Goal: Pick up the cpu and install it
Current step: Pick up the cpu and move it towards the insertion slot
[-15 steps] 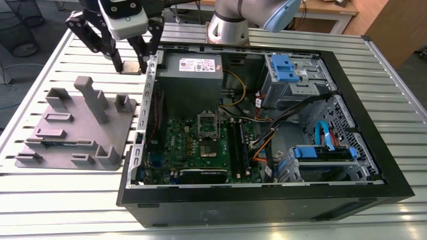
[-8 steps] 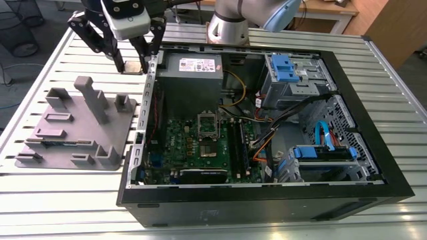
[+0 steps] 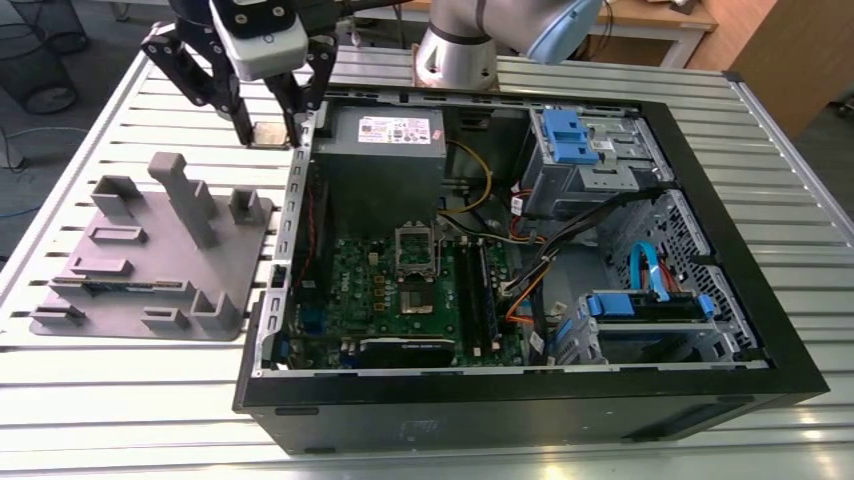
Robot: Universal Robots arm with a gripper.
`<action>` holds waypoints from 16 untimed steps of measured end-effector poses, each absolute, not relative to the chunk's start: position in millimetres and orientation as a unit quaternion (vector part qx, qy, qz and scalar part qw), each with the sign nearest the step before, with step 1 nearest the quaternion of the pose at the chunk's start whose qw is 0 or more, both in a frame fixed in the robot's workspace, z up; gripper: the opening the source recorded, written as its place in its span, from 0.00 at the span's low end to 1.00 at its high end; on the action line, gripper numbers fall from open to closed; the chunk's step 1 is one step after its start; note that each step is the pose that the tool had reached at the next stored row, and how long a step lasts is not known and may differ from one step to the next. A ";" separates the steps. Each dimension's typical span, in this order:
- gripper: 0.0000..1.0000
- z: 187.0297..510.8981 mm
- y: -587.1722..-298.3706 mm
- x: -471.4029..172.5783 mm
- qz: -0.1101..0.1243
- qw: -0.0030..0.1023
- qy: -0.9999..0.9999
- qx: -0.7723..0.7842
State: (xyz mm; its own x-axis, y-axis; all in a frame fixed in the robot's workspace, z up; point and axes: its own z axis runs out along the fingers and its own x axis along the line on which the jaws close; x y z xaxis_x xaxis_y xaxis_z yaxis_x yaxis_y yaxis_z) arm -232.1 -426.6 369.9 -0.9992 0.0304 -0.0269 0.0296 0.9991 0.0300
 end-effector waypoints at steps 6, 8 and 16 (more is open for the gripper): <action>0.47 369.9 -426.6 -229.4 0.015 0.014 1.000 0.015; 0.47 369.9 -426.6 -228.5 0.015 0.014 1.000 0.015; 0.47 369.9 -426.6 -225.0 0.015 0.014 1.000 0.015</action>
State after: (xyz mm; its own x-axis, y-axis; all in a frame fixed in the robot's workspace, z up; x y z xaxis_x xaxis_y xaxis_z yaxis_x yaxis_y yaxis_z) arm -225.0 -426.6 369.9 -0.9992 0.0304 -0.0269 0.0296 0.9991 0.0300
